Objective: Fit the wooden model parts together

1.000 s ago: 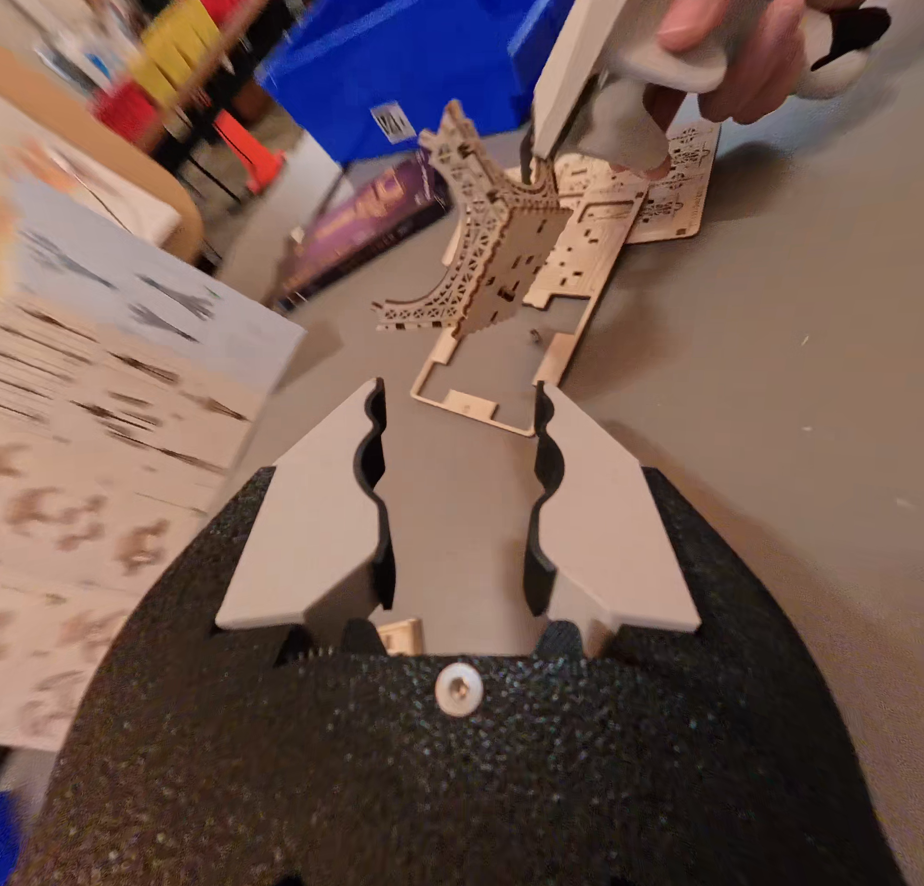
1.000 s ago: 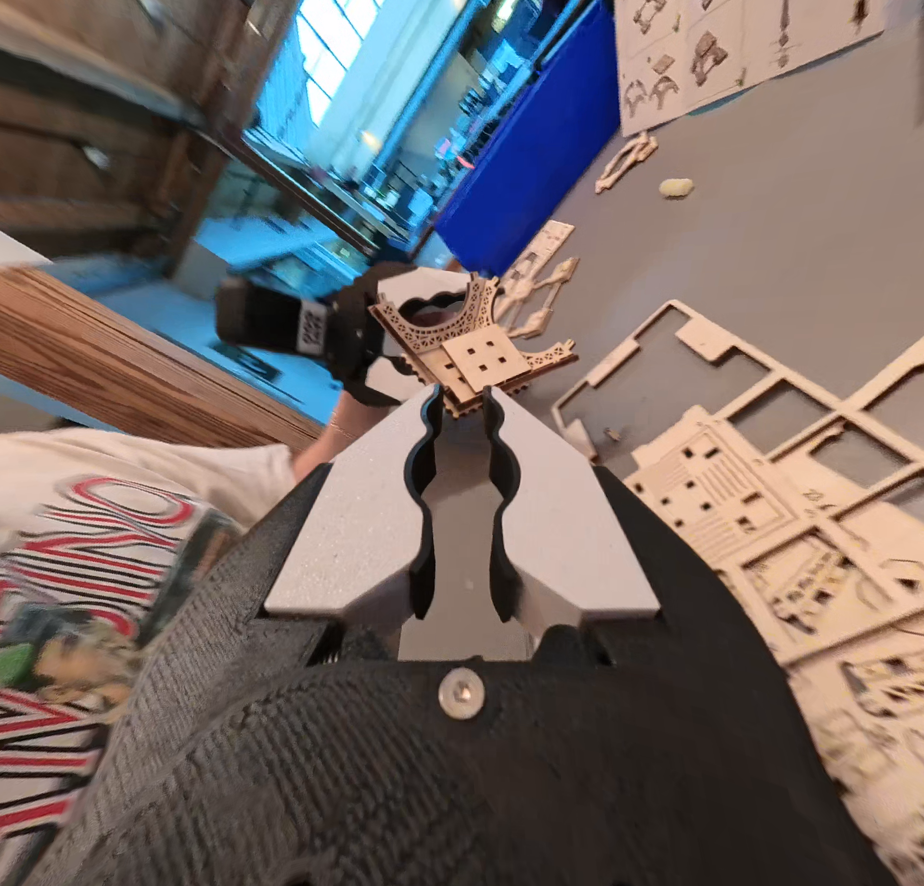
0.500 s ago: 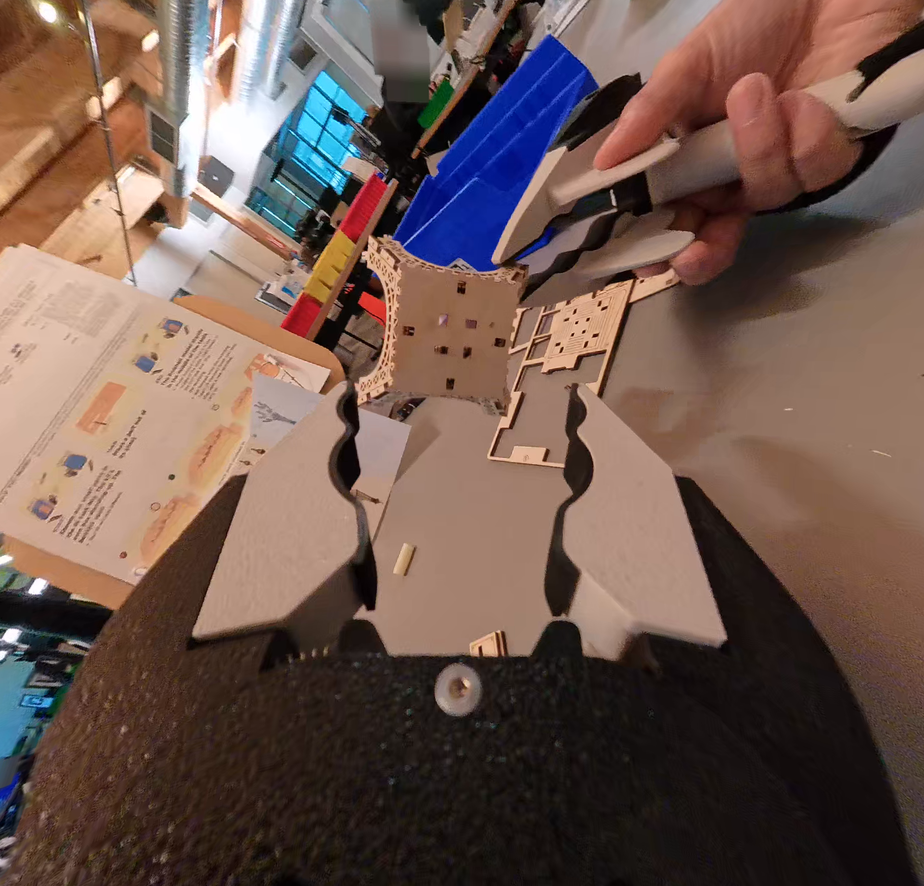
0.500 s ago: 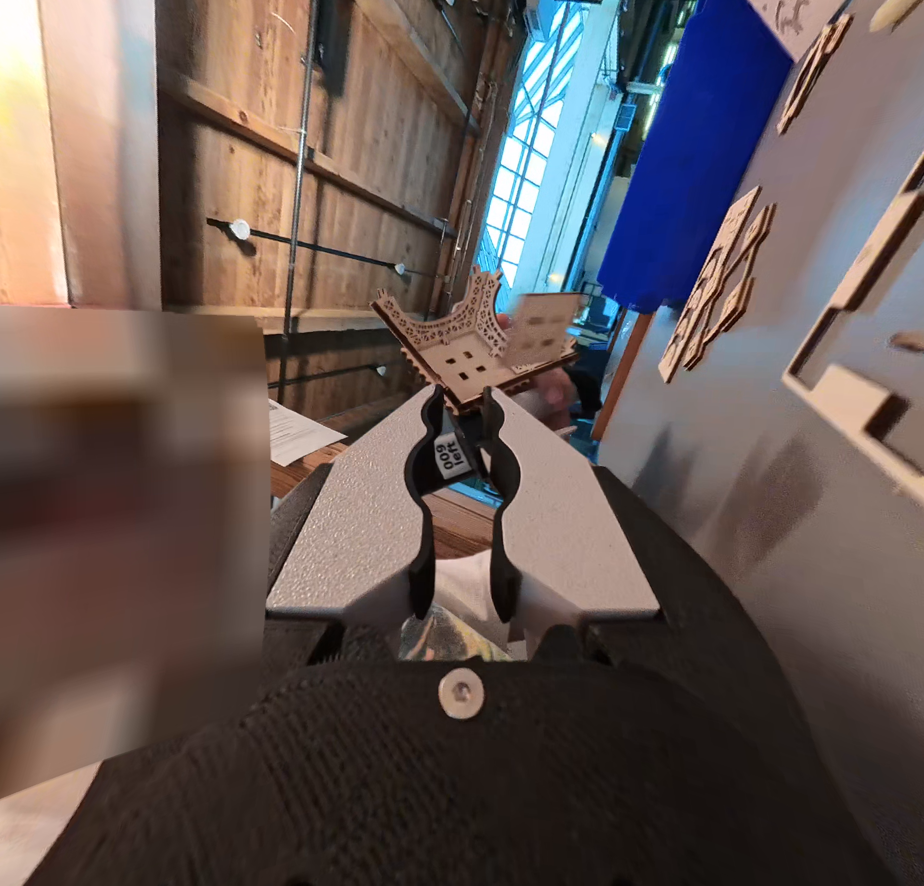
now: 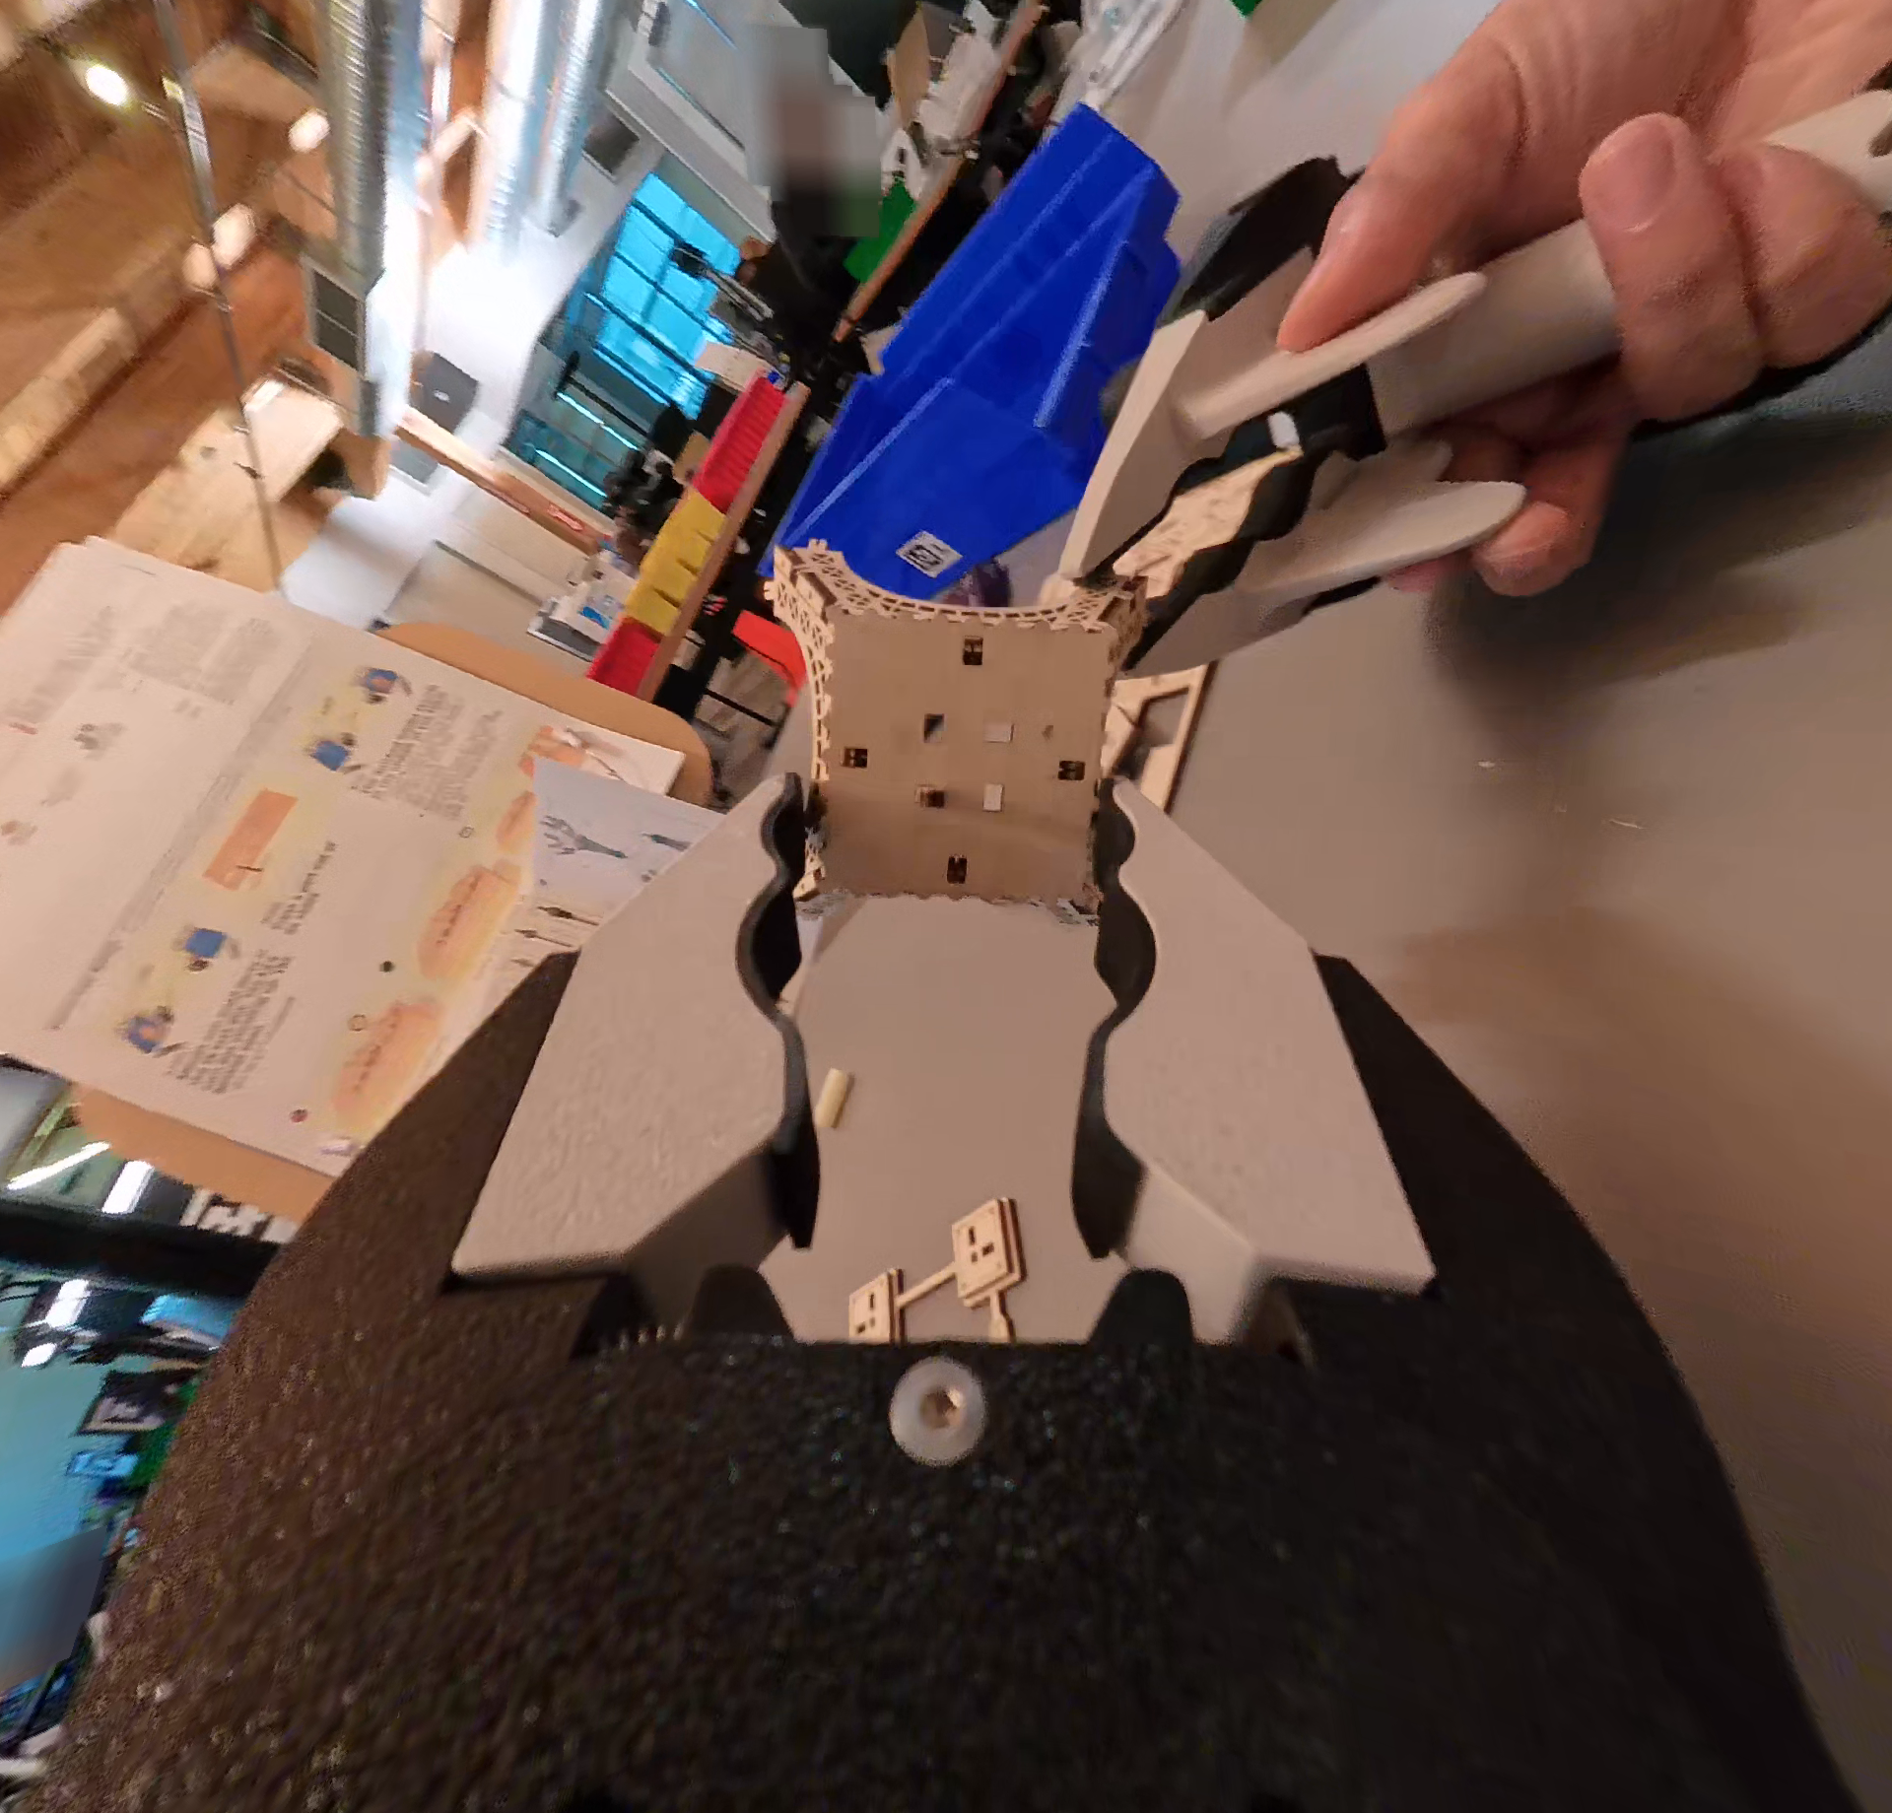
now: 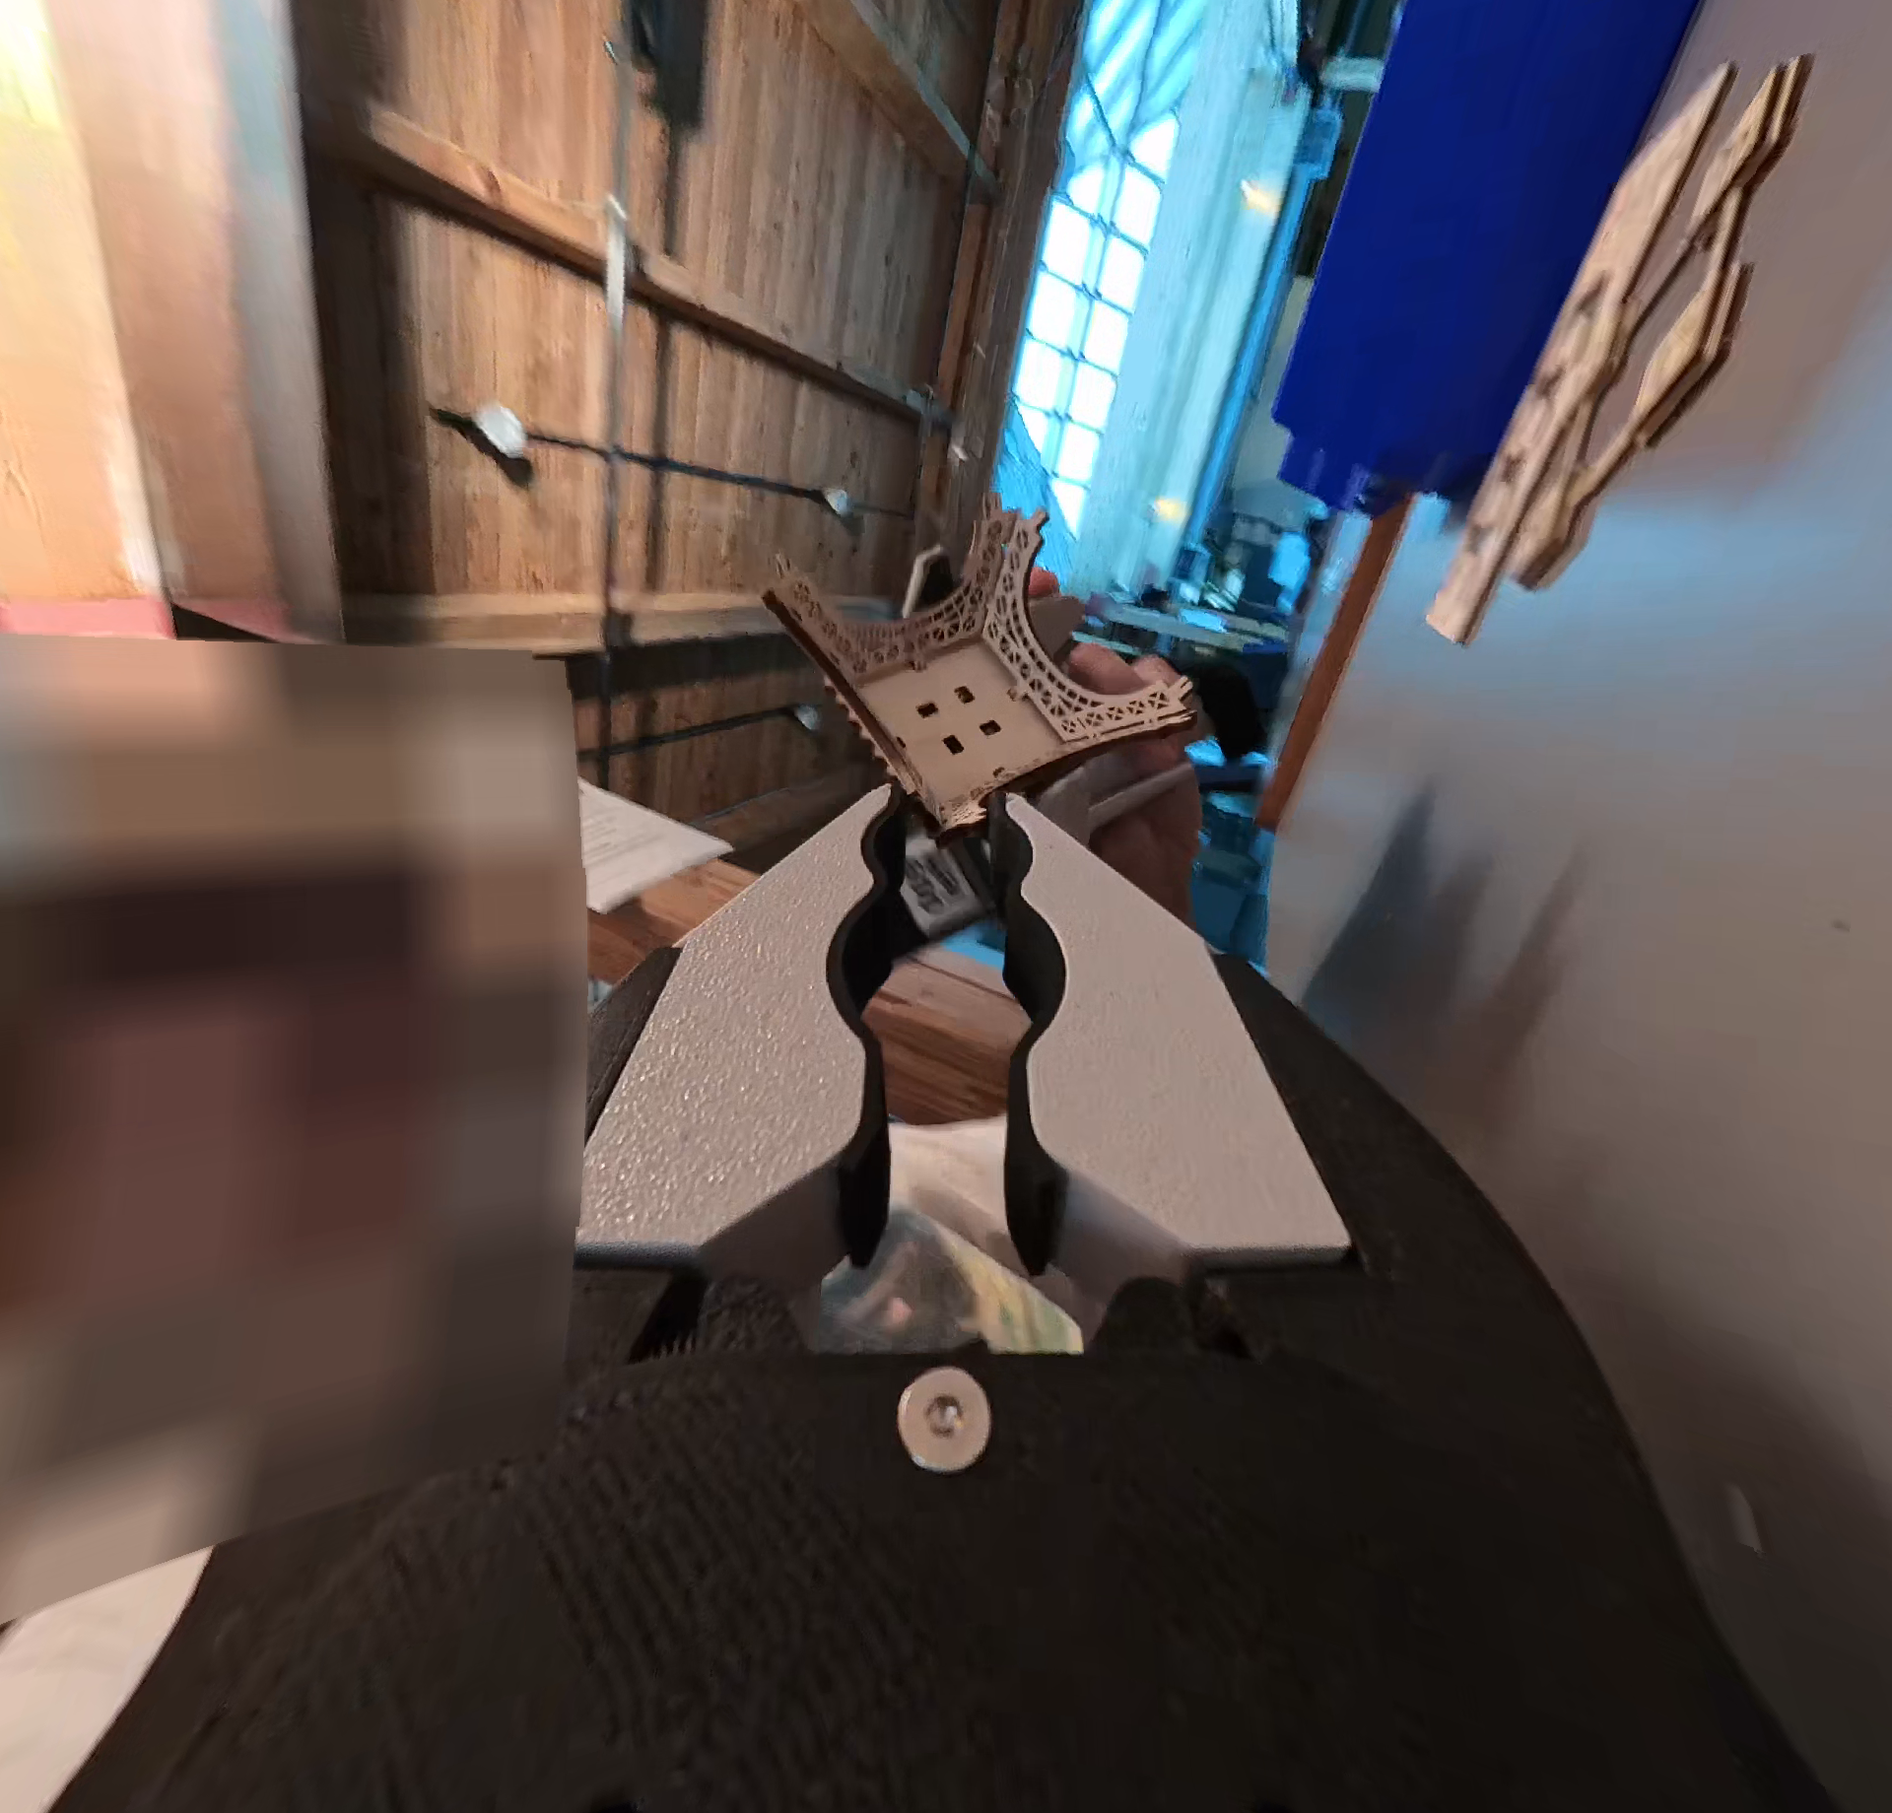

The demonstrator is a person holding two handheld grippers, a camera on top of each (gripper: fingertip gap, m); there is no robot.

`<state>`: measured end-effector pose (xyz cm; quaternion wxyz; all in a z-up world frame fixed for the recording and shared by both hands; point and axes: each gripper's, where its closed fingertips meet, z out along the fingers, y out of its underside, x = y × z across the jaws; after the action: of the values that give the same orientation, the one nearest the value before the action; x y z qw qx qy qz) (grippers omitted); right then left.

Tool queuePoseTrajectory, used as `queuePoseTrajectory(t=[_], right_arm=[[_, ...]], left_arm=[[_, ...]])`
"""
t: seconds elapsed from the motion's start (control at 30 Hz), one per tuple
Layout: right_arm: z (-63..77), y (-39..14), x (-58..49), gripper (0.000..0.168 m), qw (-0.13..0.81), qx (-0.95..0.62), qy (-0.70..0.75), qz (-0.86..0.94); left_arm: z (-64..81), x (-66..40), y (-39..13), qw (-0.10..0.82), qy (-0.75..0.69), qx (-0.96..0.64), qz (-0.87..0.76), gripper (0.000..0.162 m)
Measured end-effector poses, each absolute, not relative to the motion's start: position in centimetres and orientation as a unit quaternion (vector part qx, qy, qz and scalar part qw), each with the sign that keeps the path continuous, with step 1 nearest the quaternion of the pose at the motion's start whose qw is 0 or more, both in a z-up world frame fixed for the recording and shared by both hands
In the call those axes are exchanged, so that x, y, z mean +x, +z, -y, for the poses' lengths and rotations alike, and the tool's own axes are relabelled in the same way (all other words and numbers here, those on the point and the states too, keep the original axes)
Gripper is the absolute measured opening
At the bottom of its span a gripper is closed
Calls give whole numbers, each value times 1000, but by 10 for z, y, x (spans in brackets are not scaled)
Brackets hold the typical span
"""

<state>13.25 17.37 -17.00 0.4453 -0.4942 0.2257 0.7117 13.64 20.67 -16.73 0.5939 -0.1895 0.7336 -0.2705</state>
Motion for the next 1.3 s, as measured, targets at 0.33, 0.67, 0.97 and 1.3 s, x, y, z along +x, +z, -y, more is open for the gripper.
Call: queuePoseTrajectory(t=[0.33, 0.67, 0.97, 1.3], right_arm=[[-150, -212, 171, 35, 533, -725, 417, -127], [-167, -233, 245, 30, 541, -838, 64, 4], [-188, -251, 258, 46, 493, -866, 66, 54], [-189, -250, 264, 51, 503, -861, 52, 49]], left_arm=[[-241, 109, -212, 365, -252, -348, -826, 54], [-245, 119, -260, 159, -226, -451, -849, 54], [-245, 121, -277, 174, -236, -445, -846, 60], [-255, 116, -242, 280, -320, -431, -796, 69]])
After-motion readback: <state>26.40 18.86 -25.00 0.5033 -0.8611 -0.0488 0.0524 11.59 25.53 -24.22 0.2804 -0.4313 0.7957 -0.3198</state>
